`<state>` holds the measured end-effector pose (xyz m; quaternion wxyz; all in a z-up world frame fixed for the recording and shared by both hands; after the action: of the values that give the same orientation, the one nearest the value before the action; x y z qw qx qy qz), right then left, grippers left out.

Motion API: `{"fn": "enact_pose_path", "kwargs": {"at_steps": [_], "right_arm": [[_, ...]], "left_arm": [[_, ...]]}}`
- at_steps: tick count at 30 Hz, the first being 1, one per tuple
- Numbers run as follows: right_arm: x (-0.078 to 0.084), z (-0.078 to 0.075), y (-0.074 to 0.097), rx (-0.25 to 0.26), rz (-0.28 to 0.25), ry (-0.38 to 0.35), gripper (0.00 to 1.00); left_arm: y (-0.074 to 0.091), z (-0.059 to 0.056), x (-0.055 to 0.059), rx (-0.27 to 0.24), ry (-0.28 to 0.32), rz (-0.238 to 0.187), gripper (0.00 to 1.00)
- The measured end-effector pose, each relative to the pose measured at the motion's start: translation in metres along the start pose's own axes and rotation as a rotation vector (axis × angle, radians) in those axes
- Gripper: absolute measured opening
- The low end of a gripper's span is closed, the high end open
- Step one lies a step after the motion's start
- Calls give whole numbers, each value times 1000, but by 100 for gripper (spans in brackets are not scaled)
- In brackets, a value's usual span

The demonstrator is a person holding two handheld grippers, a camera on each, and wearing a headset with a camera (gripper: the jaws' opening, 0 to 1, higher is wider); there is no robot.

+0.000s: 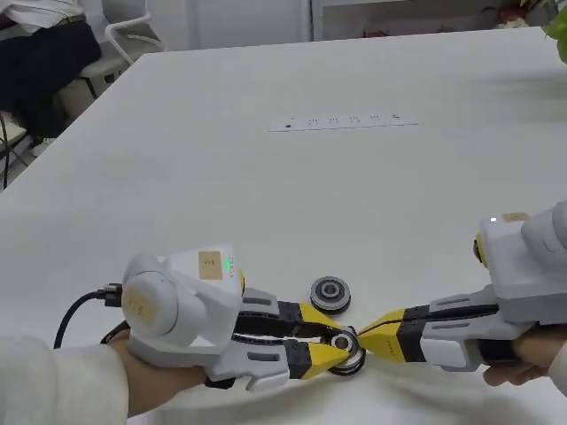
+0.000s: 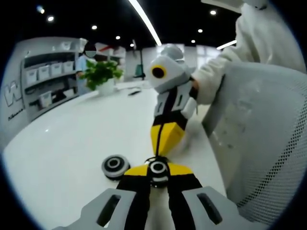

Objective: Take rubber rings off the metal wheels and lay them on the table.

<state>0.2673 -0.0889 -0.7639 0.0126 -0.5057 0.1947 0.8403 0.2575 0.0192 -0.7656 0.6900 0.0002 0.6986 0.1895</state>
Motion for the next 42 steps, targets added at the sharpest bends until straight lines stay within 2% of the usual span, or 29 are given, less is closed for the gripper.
{"fn": "enact_pose_path", "kwargs": {"at_steps": [8,14,18,26,30,31,32,35,37,42], "right_arm": [[-2,1,-1,10,30,7,0],[-6,5,-3,25,87,31,0],[-6,9,-5,33,102,46,0],[-6,9,-5,39,87,9,0],[-8,12,-7,23,66,-7,0],[-11,15,-8,-8,49,-19,0],[-19,18,-10,-26,-5,-37,0],[-19,13,-8,5,28,13,0],[-16,10,-8,5,23,-16,0],[-17,12,-7,7,29,-1,0]], "left_arm": [[1,1,0,-5,5,-3,13],[1,1,0,0,2,-1,13],[3,1,1,1,2,-7,13],[3,1,1,1,0,-8,13],[3,1,1,3,-1,-4,13],[2,2,1,2,-3,-4,13],[2,2,1,0,-1,-3,13],[2,2,1,-2,-6,-1,13],[2,2,0,-1,-6,1,13],[1,2,-1,4,-11,14,14]]}}
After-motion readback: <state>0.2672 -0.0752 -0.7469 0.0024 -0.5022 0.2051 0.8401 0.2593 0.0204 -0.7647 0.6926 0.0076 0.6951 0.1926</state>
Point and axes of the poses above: the centre of the closed fingertips' face, and the gripper's own axes: y roughly backward along the fingers, z roughly to its left, x roughly out of its underside, the point moved 6 cm from there along y, roughly backward along the fingers, and after that the axes turned 9 degrees about -z, right-handed, at the moved point
